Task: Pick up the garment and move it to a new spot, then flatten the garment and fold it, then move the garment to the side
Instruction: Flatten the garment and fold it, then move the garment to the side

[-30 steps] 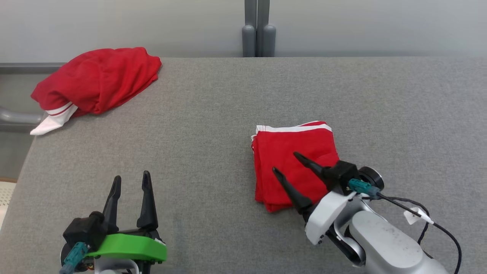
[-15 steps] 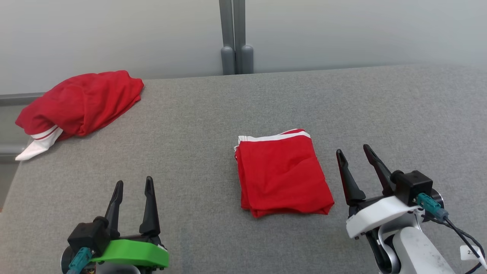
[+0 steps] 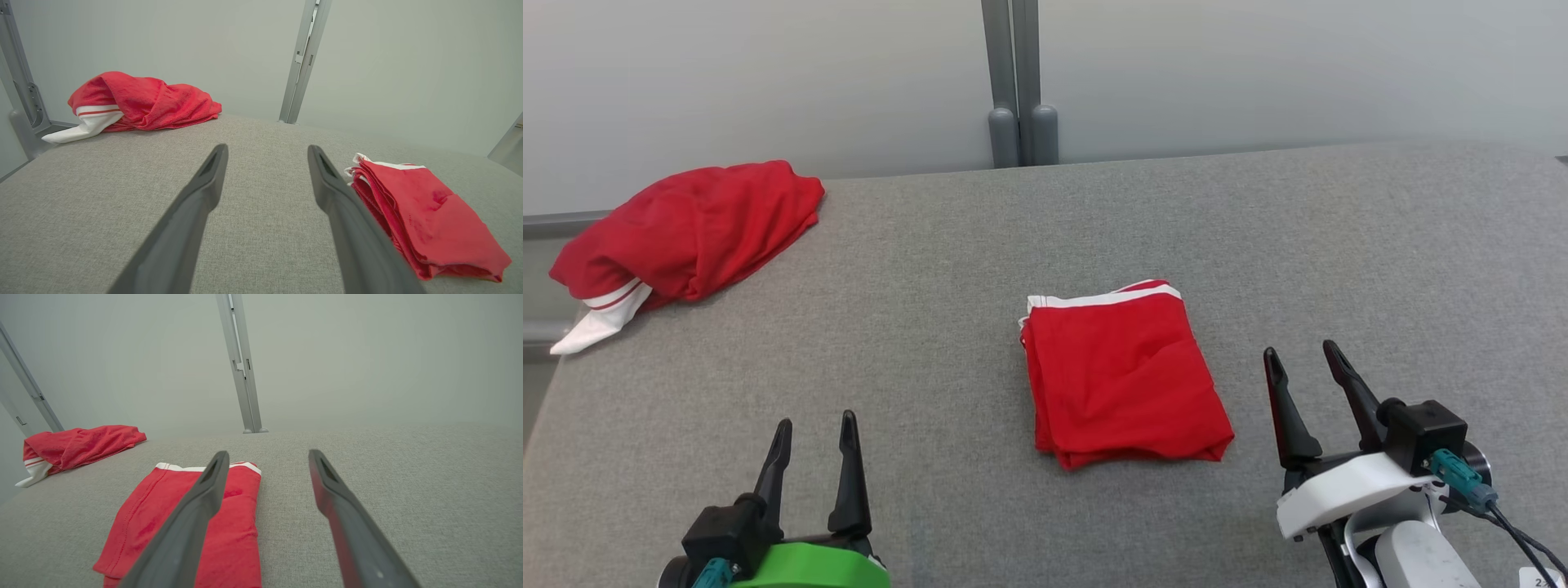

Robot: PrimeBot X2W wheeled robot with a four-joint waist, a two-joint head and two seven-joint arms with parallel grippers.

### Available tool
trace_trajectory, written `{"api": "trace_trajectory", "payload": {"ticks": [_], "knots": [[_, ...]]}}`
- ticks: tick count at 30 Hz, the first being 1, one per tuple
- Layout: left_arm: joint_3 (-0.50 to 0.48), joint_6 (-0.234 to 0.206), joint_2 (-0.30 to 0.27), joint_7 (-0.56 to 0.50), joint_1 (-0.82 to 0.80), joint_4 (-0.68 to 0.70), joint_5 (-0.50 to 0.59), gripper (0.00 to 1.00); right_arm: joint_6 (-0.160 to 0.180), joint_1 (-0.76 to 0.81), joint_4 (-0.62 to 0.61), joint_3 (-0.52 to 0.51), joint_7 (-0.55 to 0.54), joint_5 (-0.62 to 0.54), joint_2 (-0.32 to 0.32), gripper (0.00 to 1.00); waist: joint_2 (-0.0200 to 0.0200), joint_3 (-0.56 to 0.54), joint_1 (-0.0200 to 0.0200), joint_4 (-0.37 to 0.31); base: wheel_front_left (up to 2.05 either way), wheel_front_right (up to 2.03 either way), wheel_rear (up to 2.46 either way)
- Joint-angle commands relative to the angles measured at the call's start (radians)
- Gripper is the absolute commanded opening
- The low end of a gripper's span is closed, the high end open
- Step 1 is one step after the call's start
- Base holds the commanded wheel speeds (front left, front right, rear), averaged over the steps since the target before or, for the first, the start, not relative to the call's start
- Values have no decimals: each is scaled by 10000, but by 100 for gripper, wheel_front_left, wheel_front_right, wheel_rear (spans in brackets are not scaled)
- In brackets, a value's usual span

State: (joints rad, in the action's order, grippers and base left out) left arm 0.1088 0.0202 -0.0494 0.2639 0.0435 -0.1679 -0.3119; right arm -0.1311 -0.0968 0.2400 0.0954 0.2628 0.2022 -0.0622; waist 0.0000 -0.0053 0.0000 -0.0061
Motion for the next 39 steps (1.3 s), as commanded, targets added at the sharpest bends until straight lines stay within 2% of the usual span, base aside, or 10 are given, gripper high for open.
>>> {"api": "trace_trajectory", "payload": {"ticks": [1,15,20,27,34,39], "knots": [[7,-51,-21,6,150,7,-55,100,5,106,-25,-35,28,-83,14,100,0,8,0,23,0,0,0],[-39,-45,-21,6,-16,-92,7,100,7,3,109,-148,28,-203,73,100,0,48,0,129,0,0,0],[1,-60,-21,5,-93,-56,-17,100,7,-237,572,-362,5,-199,46,100,0,162,0,241,0,0,0],[141,-95,-22,6,-359,1,-138,100,5,-1656,1492,-316,-1409,207,-536,100,0,668,0,607,0,0,0],[337,-143,-22,6,-685,-54,-300,100,7,-3082,2613,778,-3583,1332,-1302,100,0,1286,0,1159,0,0,0],[427,-223,-22,5,-866,-9,-362,100,7,-3502,3313,1294,-4263,1930,-1645,100,0,1659,0,1564,0,0,0]]}}
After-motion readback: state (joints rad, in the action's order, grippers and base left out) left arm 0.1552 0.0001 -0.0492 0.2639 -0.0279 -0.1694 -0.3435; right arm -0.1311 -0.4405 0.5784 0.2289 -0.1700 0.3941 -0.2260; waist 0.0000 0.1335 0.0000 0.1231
